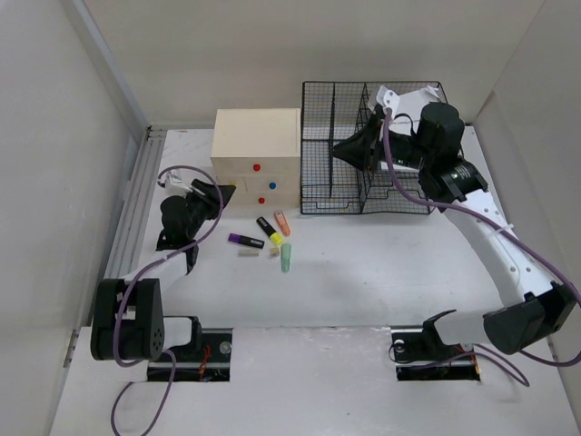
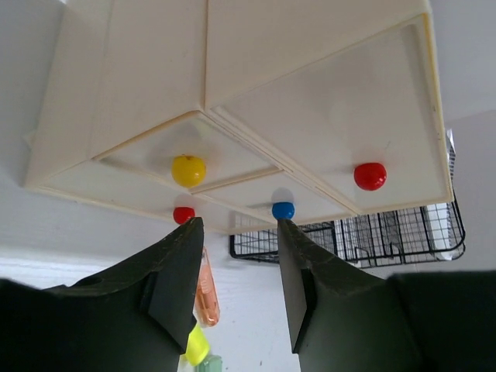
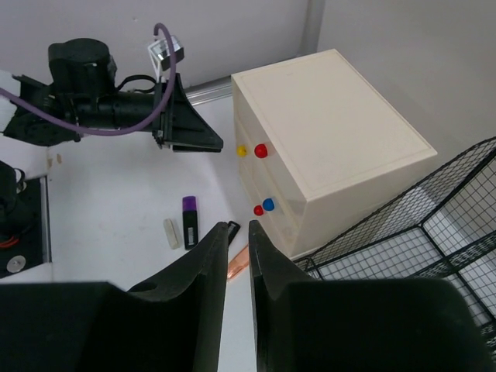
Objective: Organize the desk
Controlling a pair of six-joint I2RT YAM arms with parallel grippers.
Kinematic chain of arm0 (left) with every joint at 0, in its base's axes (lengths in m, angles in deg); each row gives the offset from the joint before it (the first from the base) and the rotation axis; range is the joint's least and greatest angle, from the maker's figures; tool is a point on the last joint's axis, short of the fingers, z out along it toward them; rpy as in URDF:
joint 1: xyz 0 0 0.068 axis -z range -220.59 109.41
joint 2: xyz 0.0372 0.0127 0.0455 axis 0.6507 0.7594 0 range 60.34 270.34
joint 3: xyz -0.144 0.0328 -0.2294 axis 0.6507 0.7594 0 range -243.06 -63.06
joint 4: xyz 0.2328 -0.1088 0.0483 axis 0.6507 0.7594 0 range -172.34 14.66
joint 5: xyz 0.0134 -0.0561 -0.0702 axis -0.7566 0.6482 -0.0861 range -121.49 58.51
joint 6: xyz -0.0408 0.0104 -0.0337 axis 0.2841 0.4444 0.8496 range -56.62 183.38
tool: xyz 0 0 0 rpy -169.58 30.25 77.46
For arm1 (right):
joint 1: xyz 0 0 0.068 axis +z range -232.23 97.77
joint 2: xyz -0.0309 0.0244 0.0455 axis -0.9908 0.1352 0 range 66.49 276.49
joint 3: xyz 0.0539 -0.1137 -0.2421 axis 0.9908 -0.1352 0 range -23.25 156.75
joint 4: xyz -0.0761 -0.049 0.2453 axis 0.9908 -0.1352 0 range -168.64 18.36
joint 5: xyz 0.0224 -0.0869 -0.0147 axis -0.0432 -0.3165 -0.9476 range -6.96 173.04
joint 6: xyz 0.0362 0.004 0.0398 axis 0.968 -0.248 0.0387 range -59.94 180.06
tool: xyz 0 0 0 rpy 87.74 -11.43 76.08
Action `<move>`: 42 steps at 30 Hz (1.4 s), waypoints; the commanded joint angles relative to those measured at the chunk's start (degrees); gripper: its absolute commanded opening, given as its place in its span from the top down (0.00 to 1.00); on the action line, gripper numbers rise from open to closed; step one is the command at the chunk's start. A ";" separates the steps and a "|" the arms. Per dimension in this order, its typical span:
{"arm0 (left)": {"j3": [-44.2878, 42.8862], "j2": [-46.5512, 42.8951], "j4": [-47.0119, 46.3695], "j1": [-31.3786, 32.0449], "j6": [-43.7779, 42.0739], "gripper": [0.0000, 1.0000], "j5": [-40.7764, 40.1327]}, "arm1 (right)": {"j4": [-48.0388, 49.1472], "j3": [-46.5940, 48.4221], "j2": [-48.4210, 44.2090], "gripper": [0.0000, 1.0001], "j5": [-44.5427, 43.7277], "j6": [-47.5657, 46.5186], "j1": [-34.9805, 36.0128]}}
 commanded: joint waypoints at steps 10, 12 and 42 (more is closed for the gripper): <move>-5.19 7.31 -7.34 -0.27 1.08 0.57 3.22 | 4.14 -1.74 -2.31 0.75 1.30 1.00 -0.62; -5.19 7.31 -6.54 -0.27 0.55 0.57 2.16 | 4.14 -1.75 -2.31 0.74 1.30 1.00 -0.62; -10.47 15.93 -1.71 -0.27 -2.36 0.96 -4.08 | 4.67 -3.33 -2.31 0.72 2.35 1.00 -1.15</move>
